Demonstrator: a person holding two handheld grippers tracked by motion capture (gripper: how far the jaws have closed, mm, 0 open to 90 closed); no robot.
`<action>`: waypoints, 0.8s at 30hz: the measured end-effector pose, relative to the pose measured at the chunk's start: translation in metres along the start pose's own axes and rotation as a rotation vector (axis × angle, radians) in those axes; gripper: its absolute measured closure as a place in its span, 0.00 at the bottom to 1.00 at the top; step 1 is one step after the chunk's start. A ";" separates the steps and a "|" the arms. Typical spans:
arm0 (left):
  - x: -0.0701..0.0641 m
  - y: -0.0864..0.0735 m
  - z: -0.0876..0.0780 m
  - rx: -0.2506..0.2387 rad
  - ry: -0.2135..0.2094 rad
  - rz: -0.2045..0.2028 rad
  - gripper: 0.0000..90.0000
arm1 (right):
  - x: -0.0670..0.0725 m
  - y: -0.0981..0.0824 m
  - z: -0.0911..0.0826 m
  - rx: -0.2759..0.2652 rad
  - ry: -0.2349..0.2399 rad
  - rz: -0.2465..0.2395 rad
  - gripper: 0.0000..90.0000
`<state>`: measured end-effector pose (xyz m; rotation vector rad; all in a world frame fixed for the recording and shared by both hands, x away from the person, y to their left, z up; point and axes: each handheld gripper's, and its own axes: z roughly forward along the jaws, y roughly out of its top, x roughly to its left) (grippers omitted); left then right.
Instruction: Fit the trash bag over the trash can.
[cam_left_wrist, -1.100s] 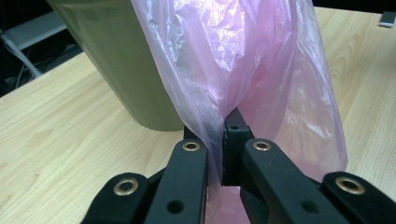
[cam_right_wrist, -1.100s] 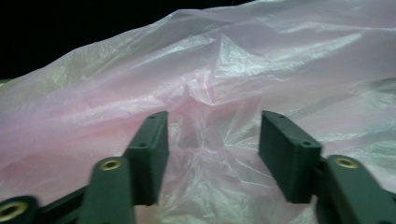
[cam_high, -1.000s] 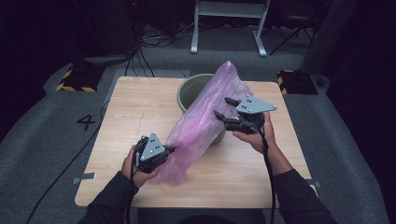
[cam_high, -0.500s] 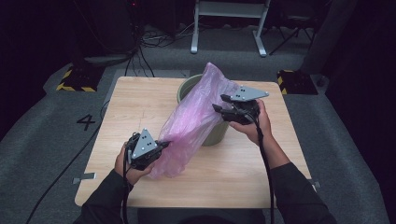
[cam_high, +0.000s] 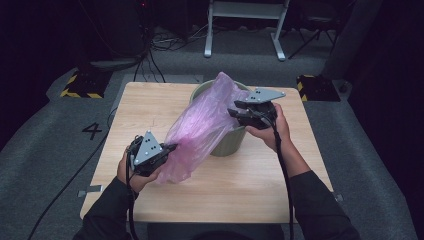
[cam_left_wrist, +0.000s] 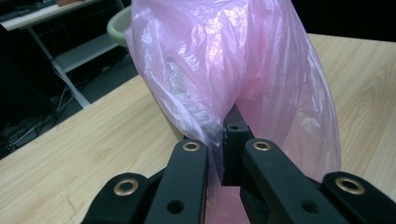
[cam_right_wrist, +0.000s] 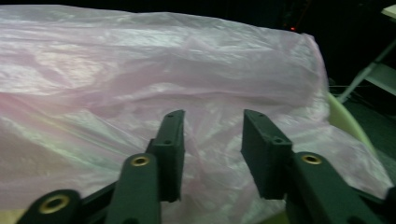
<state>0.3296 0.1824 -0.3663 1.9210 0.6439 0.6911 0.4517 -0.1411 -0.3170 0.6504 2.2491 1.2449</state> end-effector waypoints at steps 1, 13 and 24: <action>0.000 0.001 -0.002 -0.006 0.002 -0.002 0.99 | 0.002 0.001 0.001 0.002 0.006 -0.005 0.64; 0.003 0.007 0.001 -0.025 -0.002 -0.004 0.99 | 0.013 0.007 0.009 0.060 0.041 -0.076 0.77; 0.009 0.017 0.013 -0.026 -0.014 -0.014 0.99 | 0.006 0.016 0.008 0.010 0.048 -0.049 0.79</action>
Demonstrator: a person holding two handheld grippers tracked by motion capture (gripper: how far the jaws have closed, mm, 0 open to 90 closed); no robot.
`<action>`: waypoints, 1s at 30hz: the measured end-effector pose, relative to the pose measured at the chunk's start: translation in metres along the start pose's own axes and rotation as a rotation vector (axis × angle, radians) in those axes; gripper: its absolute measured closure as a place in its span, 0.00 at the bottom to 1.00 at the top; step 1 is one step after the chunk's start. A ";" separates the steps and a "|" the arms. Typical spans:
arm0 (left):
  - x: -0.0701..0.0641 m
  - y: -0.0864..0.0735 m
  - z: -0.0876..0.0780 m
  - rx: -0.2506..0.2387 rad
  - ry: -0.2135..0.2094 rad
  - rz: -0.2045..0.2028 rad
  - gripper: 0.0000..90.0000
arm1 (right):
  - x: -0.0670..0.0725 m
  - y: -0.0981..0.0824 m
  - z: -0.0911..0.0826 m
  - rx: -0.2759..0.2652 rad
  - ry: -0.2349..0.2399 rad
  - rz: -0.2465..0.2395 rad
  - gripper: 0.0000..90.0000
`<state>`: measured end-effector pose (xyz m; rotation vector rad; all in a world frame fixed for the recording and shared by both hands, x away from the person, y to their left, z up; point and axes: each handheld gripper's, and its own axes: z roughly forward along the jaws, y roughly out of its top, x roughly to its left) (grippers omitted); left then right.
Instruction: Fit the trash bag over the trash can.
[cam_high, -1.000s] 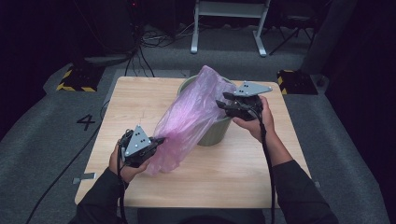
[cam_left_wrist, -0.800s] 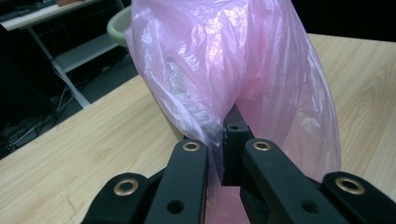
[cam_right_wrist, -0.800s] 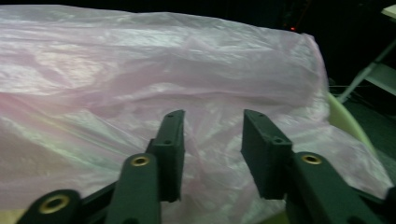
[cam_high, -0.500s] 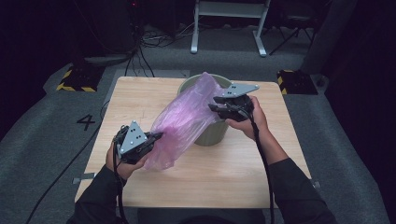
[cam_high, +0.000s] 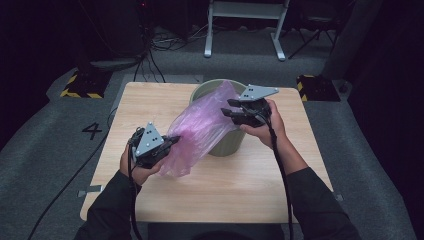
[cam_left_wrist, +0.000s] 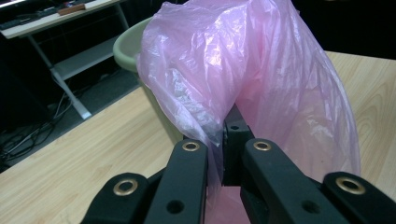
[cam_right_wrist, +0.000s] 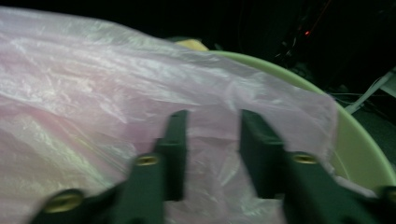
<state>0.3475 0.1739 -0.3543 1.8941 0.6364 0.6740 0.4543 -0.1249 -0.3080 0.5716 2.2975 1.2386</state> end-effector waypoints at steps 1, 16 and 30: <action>0.000 0.002 0.003 0.001 -0.003 -0.003 0.98 | 0.000 0.001 0.002 0.016 0.008 -0.016 0.83; 0.013 0.017 0.044 0.024 -0.008 -0.048 0.96 | -0.009 -0.009 0.007 0.043 -0.025 0.015 0.69; 0.012 0.030 0.062 0.073 0.018 -0.024 0.96 | -0.021 -0.015 -0.020 -0.054 -0.003 0.057 0.49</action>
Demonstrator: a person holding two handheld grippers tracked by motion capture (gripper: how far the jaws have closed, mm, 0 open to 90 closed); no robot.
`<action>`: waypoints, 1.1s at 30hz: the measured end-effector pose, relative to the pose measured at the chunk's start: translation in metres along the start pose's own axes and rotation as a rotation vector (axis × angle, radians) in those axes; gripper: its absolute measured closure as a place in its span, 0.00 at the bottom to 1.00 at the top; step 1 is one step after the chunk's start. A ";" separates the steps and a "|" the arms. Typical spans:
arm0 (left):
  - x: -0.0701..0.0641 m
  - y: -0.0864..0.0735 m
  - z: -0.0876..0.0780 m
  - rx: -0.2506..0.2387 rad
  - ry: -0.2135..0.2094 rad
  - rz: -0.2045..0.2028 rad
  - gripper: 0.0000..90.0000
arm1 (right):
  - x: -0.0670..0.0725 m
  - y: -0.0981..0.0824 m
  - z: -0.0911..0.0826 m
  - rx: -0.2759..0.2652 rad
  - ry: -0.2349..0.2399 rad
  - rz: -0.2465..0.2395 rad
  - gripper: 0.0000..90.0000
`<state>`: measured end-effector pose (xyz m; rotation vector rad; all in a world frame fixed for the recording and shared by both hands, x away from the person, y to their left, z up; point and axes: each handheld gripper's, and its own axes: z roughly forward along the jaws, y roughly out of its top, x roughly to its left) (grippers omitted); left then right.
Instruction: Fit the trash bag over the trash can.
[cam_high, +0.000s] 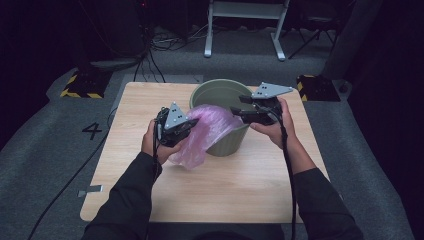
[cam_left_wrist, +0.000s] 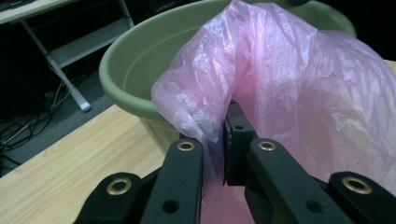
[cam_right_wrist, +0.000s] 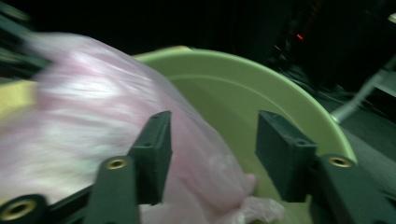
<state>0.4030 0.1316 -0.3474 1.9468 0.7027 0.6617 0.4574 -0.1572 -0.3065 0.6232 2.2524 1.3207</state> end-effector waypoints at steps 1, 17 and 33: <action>0.002 0.000 0.002 0.005 0.005 -0.010 0.95 | 0.002 0.000 -0.007 -0.025 0.065 0.000 0.44; -0.006 0.006 0.001 -0.002 0.008 -0.007 0.85 | 0.046 -0.001 0.004 0.012 0.246 -0.095 0.46; 0.001 0.005 -0.034 -0.090 -0.038 -0.044 0.37 | 0.028 -0.004 -0.004 -0.023 0.127 -0.060 0.98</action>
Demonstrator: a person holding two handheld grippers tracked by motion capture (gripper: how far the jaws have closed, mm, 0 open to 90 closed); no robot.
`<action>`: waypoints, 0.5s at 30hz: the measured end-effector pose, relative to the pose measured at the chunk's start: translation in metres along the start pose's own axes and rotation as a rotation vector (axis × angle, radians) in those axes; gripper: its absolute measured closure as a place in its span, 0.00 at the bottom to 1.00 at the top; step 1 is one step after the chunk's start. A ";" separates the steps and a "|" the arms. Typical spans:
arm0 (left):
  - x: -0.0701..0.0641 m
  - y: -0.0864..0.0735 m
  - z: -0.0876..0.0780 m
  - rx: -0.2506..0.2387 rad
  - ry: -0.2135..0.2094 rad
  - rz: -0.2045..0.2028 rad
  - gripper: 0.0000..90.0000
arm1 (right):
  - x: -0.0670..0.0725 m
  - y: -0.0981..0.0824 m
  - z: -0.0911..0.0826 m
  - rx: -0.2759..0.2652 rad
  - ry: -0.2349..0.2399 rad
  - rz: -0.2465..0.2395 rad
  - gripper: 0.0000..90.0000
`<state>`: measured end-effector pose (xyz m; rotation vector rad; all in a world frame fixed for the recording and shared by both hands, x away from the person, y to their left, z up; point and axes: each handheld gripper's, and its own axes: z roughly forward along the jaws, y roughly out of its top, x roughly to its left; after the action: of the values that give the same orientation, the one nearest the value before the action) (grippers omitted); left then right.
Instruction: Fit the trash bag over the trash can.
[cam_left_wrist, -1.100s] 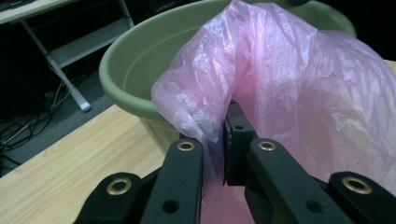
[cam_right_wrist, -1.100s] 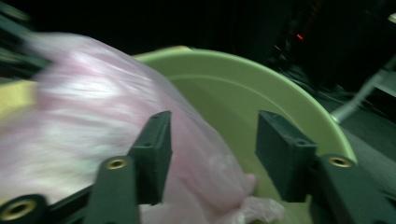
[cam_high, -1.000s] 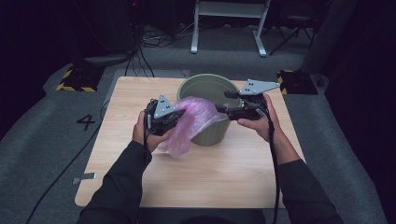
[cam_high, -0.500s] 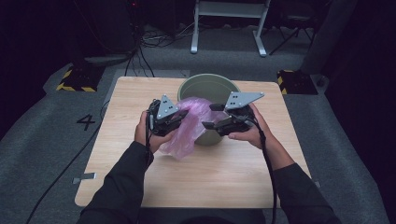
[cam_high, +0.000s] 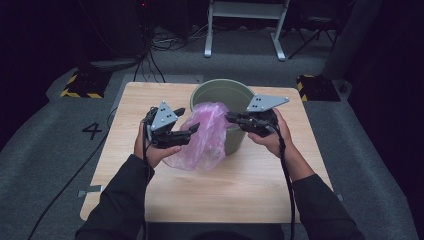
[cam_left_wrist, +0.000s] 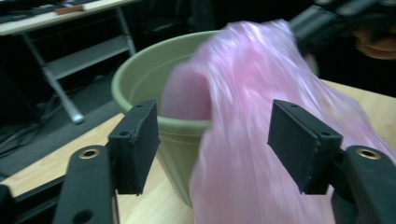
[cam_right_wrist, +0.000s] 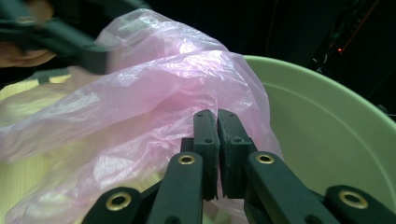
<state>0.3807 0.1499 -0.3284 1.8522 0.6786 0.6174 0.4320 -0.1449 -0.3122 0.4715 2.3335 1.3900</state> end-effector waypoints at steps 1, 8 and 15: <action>0.000 0.000 0.000 0.000 0.000 0.000 0.37 | 0.000 0.000 0.000 0.000 0.000 0.000 0.98; -0.003 -0.010 -0.015 0.016 -0.050 0.024 0.32 | -0.021 -0.006 -0.004 0.012 -0.077 0.064 0.98; -0.005 -0.021 -0.028 -0.001 -0.119 0.027 0.30 | -0.039 -0.015 -0.009 0.045 -0.142 0.104 0.97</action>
<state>0.3545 0.1713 -0.3384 1.8836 0.5759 0.5199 0.4606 -0.1764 -0.3155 0.6910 2.2583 1.3060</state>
